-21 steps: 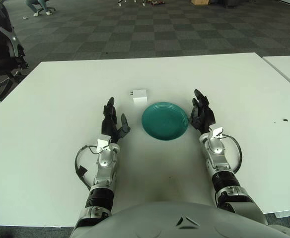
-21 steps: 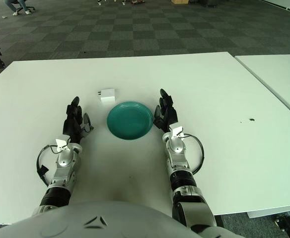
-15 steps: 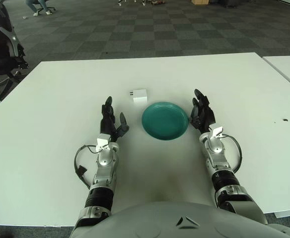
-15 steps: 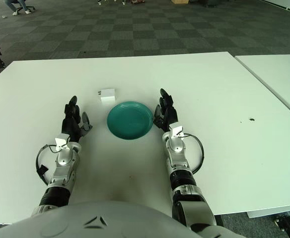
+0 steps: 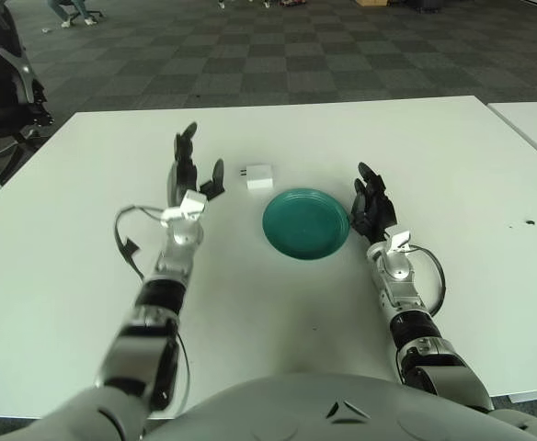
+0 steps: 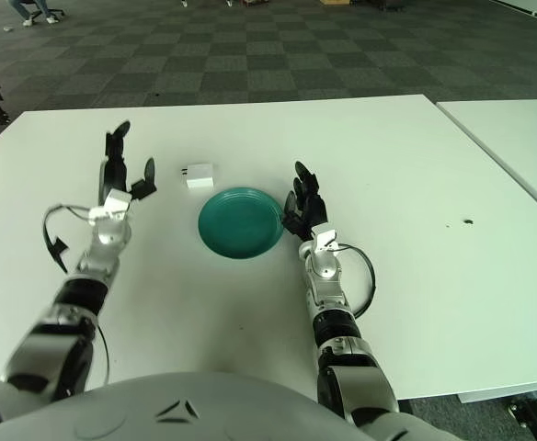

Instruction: Put the charger into the plate.

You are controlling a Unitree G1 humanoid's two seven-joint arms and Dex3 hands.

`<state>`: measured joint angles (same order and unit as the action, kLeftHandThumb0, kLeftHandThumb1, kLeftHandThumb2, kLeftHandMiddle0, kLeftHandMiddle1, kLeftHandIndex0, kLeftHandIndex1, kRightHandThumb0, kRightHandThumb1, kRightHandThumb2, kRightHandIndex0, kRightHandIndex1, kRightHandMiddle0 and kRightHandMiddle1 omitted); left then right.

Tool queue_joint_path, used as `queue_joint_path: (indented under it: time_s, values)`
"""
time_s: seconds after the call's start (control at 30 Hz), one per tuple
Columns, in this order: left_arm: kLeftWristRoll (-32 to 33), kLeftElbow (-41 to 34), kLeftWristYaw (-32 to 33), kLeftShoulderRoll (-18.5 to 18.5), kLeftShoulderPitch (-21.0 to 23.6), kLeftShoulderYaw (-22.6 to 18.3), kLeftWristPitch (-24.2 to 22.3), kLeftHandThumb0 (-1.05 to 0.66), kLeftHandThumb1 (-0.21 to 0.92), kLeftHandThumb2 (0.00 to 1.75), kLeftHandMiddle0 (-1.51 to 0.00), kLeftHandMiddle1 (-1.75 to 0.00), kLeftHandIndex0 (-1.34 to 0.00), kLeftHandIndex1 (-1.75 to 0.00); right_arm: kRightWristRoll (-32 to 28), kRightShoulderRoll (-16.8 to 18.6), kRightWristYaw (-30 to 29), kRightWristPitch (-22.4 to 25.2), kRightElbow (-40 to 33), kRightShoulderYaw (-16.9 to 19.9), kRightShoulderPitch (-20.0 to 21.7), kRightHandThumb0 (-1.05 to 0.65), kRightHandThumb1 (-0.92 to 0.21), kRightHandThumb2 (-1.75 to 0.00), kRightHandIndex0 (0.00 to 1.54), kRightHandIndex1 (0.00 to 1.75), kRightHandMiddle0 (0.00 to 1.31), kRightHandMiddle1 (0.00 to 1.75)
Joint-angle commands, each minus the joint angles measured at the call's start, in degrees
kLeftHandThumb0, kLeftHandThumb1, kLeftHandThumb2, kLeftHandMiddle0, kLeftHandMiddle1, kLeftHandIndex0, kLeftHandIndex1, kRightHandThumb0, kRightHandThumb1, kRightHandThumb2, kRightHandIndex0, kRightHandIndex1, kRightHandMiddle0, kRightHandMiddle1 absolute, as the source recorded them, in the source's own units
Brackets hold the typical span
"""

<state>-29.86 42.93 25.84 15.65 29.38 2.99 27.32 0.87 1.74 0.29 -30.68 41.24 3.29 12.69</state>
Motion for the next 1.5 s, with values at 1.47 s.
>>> queue_joint_path:
  time_s: [1.47]
  values:
    - [-14.45,34.29,-27.18,-1.47,27.02,26.45,-8.54,-1.05,0.92,0.3,-0.08,-0.01,0.0,-0.51,2.81,4.04,-2.52,3.1,5.69,-6.08,-14.24,-0.99,-0.92,-0.99,0.12,0.0,0.0,0.23]
